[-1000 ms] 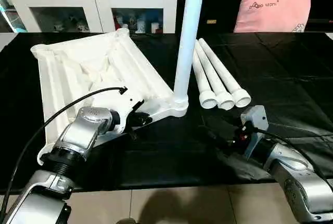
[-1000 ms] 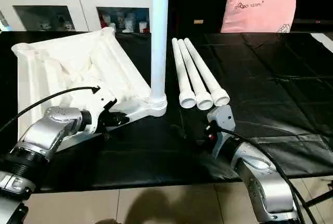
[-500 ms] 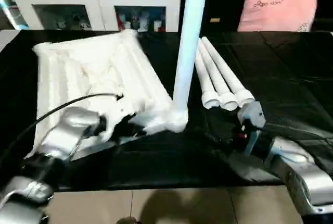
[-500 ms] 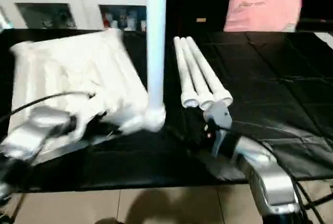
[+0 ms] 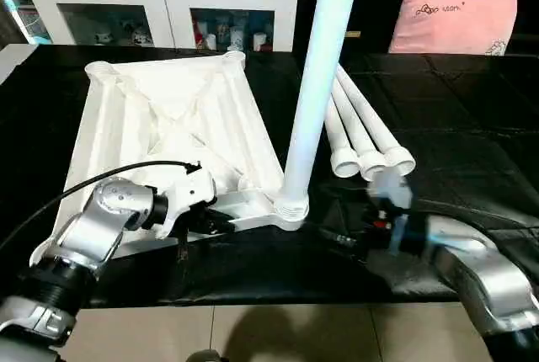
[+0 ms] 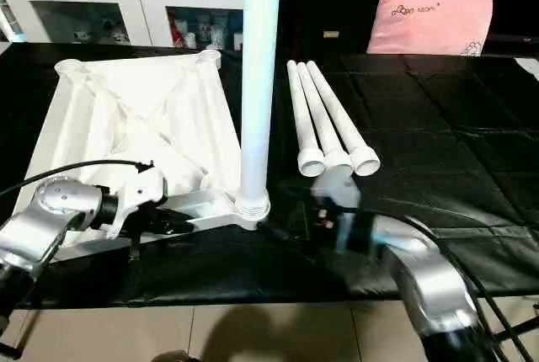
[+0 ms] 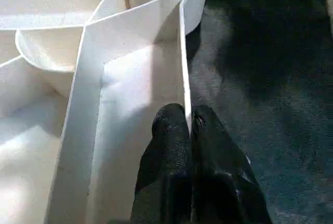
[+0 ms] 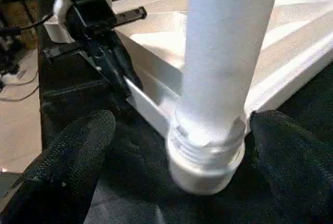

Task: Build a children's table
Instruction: Rotate leg to tighten

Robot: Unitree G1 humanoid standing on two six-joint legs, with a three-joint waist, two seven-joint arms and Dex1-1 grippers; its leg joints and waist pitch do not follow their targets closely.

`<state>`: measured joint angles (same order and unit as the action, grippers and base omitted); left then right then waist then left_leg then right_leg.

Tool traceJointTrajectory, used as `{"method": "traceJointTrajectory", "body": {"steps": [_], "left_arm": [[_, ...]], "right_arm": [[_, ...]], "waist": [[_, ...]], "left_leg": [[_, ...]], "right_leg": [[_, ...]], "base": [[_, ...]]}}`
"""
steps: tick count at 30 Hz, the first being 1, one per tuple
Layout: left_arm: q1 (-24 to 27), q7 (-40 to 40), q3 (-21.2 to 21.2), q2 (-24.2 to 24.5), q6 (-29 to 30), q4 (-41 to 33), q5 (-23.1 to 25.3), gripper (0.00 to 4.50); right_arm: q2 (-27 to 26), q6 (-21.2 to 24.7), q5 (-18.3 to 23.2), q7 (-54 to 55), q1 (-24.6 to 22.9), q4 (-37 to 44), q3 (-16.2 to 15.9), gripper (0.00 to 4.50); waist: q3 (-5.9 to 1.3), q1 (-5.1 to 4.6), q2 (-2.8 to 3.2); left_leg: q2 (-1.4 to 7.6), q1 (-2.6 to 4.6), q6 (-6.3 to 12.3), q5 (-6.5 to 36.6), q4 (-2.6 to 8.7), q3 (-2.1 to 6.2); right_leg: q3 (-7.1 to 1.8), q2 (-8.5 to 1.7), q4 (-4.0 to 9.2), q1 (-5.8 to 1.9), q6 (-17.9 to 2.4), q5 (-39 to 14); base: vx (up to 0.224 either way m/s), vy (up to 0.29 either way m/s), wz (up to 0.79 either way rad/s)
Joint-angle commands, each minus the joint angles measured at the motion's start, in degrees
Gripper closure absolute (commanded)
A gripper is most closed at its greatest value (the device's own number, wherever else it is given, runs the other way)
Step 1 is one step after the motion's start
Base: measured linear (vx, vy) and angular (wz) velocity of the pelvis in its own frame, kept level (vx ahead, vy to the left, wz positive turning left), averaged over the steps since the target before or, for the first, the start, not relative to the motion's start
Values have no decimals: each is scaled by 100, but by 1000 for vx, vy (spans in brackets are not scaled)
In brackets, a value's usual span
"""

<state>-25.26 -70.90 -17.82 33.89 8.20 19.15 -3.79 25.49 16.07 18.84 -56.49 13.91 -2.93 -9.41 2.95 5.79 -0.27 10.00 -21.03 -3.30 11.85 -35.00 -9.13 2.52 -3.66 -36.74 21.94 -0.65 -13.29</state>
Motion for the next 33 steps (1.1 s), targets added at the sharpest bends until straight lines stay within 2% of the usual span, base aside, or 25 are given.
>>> {"method": "traceJointTrajectory", "body": {"steps": [1, 4, 5, 6, 8, 9, 10, 15, 22, 27, 33], "left_arm": [[25, -295, -198, -93, -137, -204, -95, 447], [74, -452, -307, -84, -142, -332, -117, 447], [106, -577, -419, -77, -200, -402, -104, 450], [106, -577, -419, -77, -200, -402, -104, 450], [98, -614, -454, -90, -259, -380, -75, 450], [83, -646, -472, -96, -341, -338, -22, 450], [79, -655, -475, -96, -349, -331, -14, 450], [36, -735, -503, -64, -443, -255, 83, 450], [-51, -786, -548, -27, -575, -91, 153, 450], [-80, -802, -540, -41, -614, -25, 183, 450], [-110, -735, -511, -66, -643, 74, 228, 450]], "right_arm": [[21, -134, -102, -85, 93, -132, -16, 0], [-49, -288, -192, -192, 384, -605, -68, 0], [-93, -397, -263, -351, 631, -988, -158, 18], [-93, -397, -263, -351, 631, -988, -158, 30], [-79, -456, -279, -550, 741, -1166, -240, 45], [-34, -545, -301, -805, 805, -1309, -337, 54], [-24, -562, -306, -849, 812, -1328, -353, 68], [82, -641, -294, -1346, 868, -1450, -475, 101], [223, -839, -384, -1764, 1067, -1782, -603, 173], [258, -865, -423, -1916, 1096, -1867, -613, 200], [228, -847, -425, -2034, 990, -1859, -673, 205]], "waist": [[-344, -38, -26], [-342, -30, -45], [-344, -34, -78], [-346, -23, -66], [-343, -26, -101], [-344, -18, -87], [-342, -21, -121], [-340, -20, -127], [-340, -14, -151], [-346, -9, -159], [-352, 7, -135]], "left_leg": [[304, 56, 289, 414, 432, 42], [307, 54, 303, 401, 435, 33], [312, 53, 321, 387, 430, 20], [308, 58, 343, 402, 425, 9], [317, 56, 394, 377, 423, 0], [317, 55, 409, 376, 421, -1], [318, 52, 420, 371, 423, -6], [330, 68, 415, 459, 429, -14], [333, 72, 373, 529, 434, -12], [332, 68, 370, 525, 428, -13], [338, 73, 369, 534, 430, -10]], "right_leg": [[-271, -462, 392, -240, -1401, -8], [-268, -464, 381, -245, -1431, -5], [-267, -470, 375, -242, -1450, 8], [-263, -466, 377, -243, -1461, -17], [-262, -467, 373, -241, -1447, 6], [-259, -473, 374, -240, -1436, -22], [-256, -468, 374, -245, -1426, -28], [-251, -475, 380, -228, -1408, -138], [-250, -482, 386, -229, -1436, -168], [-251, -483, 380, -233, -1459, -133], [-246, -478, 373, -229, -1488, -51]], "base": [[0, 0, 0], [0, 0, 0], [0, 0, 0], [0, 0, 0], [0, 0, 0], [0, 0, 0], [0, 0, 0], [0, 0, 0], [0, 0, 0], [0, 0, 0], [0, 0, 0]]}}
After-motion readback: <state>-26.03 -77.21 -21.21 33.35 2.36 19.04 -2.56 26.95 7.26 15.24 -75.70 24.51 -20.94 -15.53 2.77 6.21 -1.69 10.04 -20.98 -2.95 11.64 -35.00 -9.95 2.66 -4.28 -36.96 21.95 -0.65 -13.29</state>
